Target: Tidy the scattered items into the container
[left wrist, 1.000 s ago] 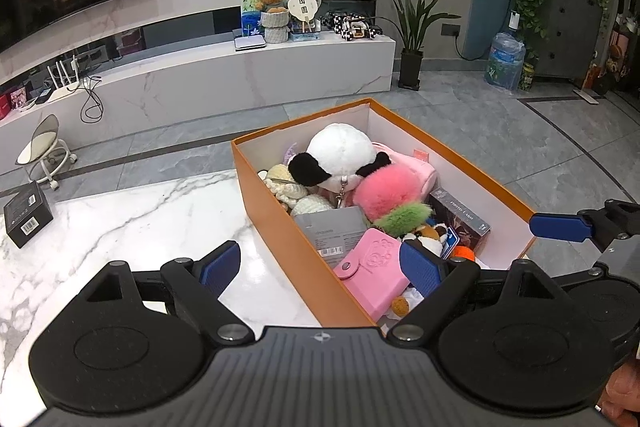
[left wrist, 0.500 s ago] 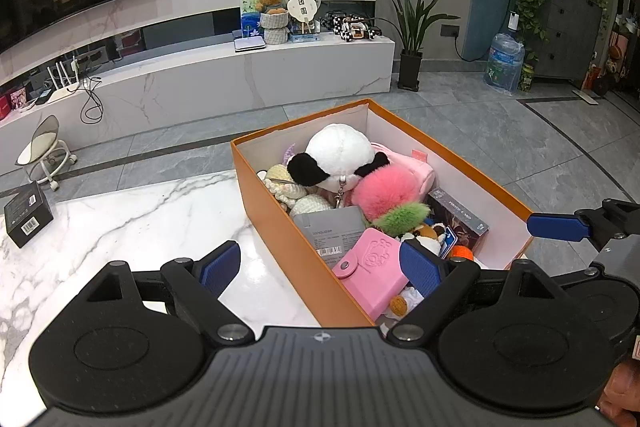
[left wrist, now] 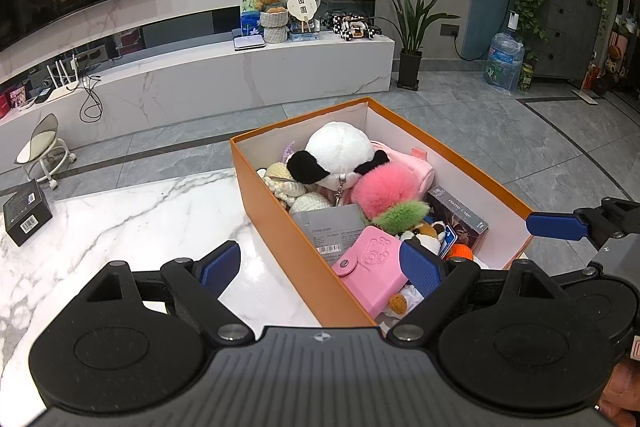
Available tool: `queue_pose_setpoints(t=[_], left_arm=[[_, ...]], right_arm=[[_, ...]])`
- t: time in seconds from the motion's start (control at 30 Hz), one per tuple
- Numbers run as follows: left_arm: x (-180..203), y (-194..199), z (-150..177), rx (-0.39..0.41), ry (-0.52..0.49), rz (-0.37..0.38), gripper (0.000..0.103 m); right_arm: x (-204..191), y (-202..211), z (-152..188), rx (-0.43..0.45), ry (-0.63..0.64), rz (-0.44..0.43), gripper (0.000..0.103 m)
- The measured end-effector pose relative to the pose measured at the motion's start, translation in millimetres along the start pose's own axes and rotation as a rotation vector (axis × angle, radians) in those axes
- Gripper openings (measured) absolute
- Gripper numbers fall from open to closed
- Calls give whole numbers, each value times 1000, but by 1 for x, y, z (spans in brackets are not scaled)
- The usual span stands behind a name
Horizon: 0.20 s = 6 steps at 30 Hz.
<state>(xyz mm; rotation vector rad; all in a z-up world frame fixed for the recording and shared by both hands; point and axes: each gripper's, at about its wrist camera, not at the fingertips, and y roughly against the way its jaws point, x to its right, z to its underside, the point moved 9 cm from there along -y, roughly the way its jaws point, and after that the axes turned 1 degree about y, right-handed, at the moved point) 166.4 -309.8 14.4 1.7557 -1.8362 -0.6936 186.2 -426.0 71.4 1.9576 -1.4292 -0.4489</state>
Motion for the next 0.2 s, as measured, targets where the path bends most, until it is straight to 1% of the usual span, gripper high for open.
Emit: queue_pose_setpoints(t=[0.2], left_arm=[[1,0,0,2,-2,2,102]], right_arm=[[0,0,1,-2,3,0,90]])
